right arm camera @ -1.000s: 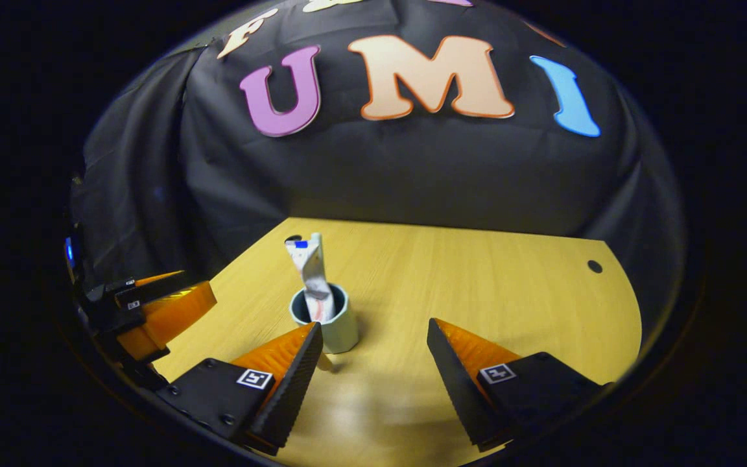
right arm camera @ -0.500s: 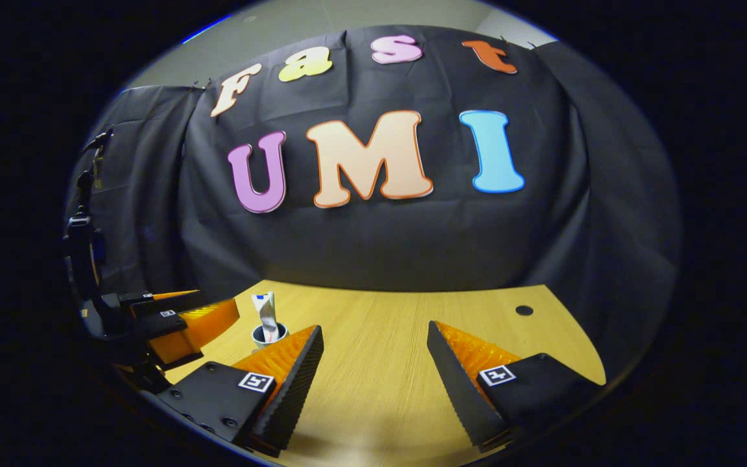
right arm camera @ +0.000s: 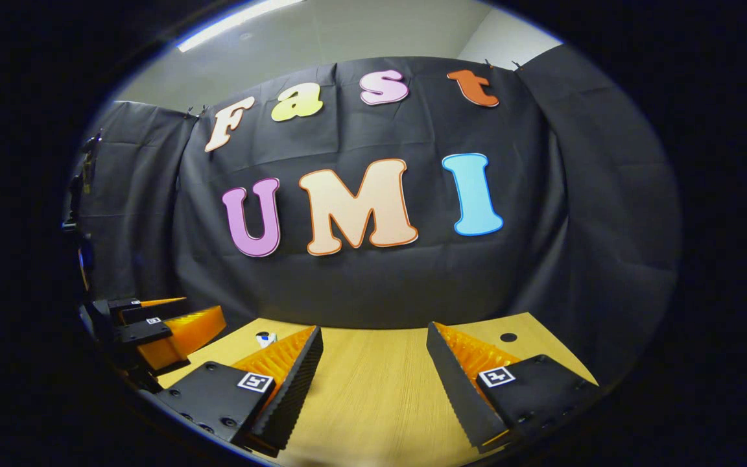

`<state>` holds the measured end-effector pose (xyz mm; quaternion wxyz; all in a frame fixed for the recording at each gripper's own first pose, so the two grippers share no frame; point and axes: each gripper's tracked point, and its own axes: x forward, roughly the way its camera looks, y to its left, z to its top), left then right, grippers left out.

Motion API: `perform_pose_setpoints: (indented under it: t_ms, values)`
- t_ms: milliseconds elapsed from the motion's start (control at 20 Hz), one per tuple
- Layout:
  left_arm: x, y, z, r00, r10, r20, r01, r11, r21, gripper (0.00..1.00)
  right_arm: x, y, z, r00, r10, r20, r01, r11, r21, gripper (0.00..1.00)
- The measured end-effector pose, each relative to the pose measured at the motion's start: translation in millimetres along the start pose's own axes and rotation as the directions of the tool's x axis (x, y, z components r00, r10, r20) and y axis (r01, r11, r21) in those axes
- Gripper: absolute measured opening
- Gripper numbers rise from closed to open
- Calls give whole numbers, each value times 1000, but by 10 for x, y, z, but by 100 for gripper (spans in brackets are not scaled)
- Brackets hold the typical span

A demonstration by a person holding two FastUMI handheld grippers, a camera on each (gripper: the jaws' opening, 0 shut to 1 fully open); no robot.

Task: Put the toothbrush and toothpaste on the desktop into the cup, then pick up the cup and place it on the coaster on the desktop.

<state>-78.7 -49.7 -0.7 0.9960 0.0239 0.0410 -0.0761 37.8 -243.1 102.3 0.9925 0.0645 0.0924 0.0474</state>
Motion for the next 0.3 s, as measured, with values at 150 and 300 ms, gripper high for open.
perform_pose_setpoints:
  t_ms: [150, 300]
  values:
    - [-25, 52, 61, 1000, 2, 18, -2, 1000, 1, 95, -35, 52, 118, 999, -9, 39, 9, 1000, -18, 99]
    - [-44, 56, 99, 1000, -6, 29, 6, 1000, -5, 95, -88, 63, 200, 998, -17, 57, 18, 1000, -20, 99]
